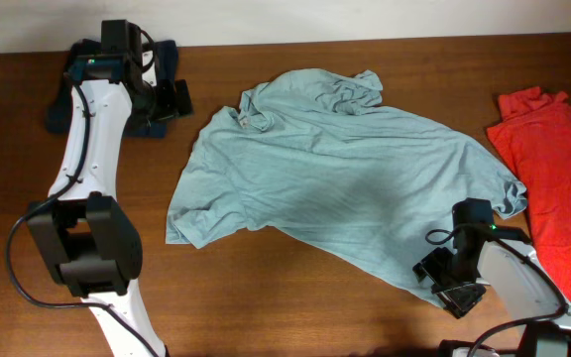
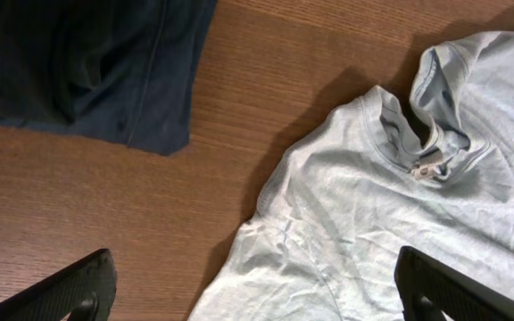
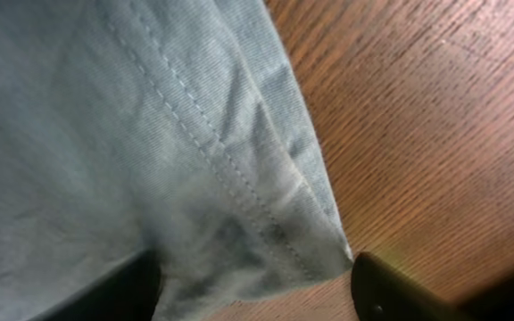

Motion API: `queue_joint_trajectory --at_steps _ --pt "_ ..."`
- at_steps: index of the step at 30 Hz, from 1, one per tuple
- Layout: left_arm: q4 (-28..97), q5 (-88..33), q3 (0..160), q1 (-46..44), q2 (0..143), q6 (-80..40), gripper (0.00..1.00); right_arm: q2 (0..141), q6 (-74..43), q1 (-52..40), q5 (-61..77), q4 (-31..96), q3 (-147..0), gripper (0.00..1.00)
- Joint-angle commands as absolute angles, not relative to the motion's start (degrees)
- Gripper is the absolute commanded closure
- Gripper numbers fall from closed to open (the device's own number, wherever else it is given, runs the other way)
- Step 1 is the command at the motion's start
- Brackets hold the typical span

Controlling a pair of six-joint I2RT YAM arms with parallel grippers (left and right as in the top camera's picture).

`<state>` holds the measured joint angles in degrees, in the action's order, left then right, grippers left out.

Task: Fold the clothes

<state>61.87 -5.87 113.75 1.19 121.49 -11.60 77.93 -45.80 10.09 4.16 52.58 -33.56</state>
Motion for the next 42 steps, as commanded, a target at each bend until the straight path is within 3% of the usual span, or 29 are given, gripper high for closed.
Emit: queue_joint_trajectory --at_steps 1,3,6,10,12,23,28,36,42 --pt "61.7 -6.6 113.6 1.1 121.8 -11.1 0.01 78.2 -46.5 10.6 4.1 52.6 -33.2 0.47" --pt "61.7 -6.6 113.5 1.1 121.8 -11.1 0.01 78.2 -46.4 10.6 4.1 52.6 -33.2 0.57" --pt "61.9 -6.6 113.5 1.1 121.8 -11.1 0.01 78.2 -46.4 10.6 4.1 52.5 -32.9 0.60" --pt "62.3 -6.6 113.5 1.1 121.8 -11.1 0.01 78.2 -45.8 10.6 4.4 50.1 -31.2 0.87" --pt "63.2 -6.6 113.5 1.1 121.8 -11.1 0.01 78.1 -44.1 10.6 5.0 49.6 -31.1 0.96" --pt "67.8 -8.0 104.5 1.2 121.9 -15.9 0.01 78.2 -40.5 10.5 5.6 49.0 -31.0 0.96" --pt "74.8 -1.5 103.7 2.1 121.9 -15.8 0.01 78.2 -40.5 10.5 5.6 48.4 -31.0 0.96" --pt "77.3 -1.3 100.8 2.4 121.9 -15.8 0.02 78.2 -40.2 10.5 5.1 47.9 -30.9 0.96" --pt "72.2 -1.8 93.7 2.4 121.9 -17.1 0.11 78.2 -39.4 10.5 5.2 47.5 -30.9 0.96"
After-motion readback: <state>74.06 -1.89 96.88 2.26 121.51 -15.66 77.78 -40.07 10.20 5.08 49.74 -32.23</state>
